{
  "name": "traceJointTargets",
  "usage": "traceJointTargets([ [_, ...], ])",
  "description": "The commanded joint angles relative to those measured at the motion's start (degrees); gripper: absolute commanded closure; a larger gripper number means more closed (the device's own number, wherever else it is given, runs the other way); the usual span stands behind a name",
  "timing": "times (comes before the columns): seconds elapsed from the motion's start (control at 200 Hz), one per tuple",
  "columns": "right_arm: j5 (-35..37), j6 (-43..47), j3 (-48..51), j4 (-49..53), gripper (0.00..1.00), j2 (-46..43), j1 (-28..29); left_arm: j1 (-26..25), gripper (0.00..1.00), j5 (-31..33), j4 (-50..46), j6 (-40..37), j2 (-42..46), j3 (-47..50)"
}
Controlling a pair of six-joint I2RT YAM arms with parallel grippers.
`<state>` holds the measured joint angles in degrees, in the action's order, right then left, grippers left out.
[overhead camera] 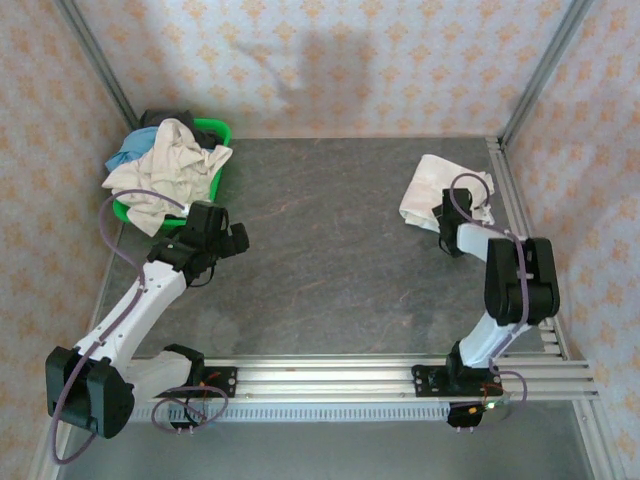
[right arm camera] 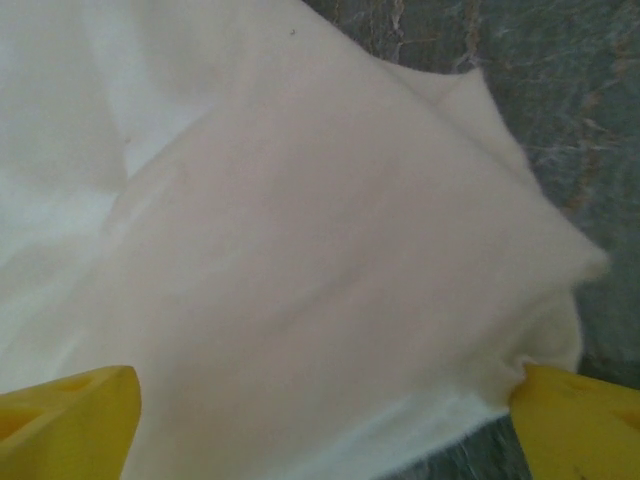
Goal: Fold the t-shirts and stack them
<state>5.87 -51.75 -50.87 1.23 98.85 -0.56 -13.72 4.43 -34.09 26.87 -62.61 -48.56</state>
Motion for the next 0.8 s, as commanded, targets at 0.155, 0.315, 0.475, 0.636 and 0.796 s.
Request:
traceJointTargets([
  [0.155,2.8,-1.1,-14.4,5.7,0.25,12.3,-4.8,0.7,0.0,1.7,-1.1,-1.2,1.1,0.9],
  [0.315,1.4,1.8,-24.9,13.3,0.35,18.3,-7.6,0.7,0.0,2.2,-0.9,-1.5,0.7,0.8],
  [0.475,0.1,5.6,-30.7,18.8,0.31,18.4,-8.1,0.7,0.0,2.6,-1.0,-1.6,0.1,0.5],
  [0.636,3.6,17.0,-29.8,20.1,0.16,11.7,-2.3,0.7,0.0,2.8,-1.3,-1.6,-0.4,0.3],
  [0.796,9.1,31.5,-50.5,42.3,0.04,24.1,4.8,0.7,0.0,1.8,-1.1,-1.5,-0.2,0.3],
])
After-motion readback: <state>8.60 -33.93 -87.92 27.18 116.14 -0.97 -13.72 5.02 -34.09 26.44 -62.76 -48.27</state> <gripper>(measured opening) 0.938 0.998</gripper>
